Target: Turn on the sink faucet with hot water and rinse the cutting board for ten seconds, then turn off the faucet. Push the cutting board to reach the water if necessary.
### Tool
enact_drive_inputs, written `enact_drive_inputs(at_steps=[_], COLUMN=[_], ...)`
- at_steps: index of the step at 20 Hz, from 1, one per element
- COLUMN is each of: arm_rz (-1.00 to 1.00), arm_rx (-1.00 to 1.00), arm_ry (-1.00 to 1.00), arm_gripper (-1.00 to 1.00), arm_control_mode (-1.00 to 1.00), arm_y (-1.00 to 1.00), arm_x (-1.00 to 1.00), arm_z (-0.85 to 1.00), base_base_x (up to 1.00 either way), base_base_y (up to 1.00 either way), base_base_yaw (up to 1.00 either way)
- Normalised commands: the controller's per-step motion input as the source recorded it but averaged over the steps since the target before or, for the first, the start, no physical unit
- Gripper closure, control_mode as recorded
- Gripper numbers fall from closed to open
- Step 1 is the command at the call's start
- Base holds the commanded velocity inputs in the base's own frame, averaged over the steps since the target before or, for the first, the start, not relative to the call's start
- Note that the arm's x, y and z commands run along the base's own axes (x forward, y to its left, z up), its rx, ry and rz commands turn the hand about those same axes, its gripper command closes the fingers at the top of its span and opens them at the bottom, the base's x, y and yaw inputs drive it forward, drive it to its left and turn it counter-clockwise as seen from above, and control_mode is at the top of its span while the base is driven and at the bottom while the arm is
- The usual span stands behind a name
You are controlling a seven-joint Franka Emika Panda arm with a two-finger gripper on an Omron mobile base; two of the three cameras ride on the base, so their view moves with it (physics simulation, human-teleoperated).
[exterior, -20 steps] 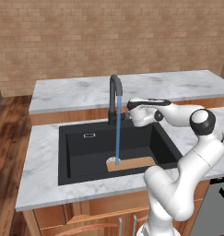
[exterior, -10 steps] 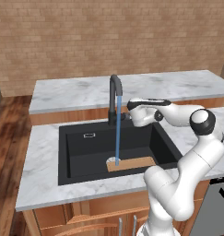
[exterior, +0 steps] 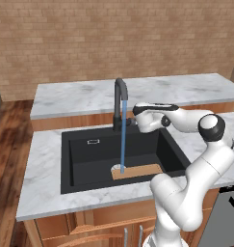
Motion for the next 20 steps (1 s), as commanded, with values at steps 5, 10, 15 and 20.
enact_drive_inputs(at_steps=[5,10,15,20], arm_rz=[0.00,0.00,0.00,0.00], arm_rx=[0.00,0.00,0.00,0.00], arm_ry=[0.00,0.00,0.00,0.00], arm_gripper=[-1.00,-1.00,-1.00,-1.00], arm_control_mode=[-1.00,-1.00,-1.00,-1.00], arm_y=[0.00,0.00,0.00,0.00], arm_x=[0.00,0.00,0.00,0.00], arm_z=[0.00,0.00,0.00,0.00], base_base_x=[0.00,0.00,0.00,0.00], base_base_y=[0.00,0.00,0.00,0.00], base_base_yaw=[0.00,0.00,0.00,0.00])
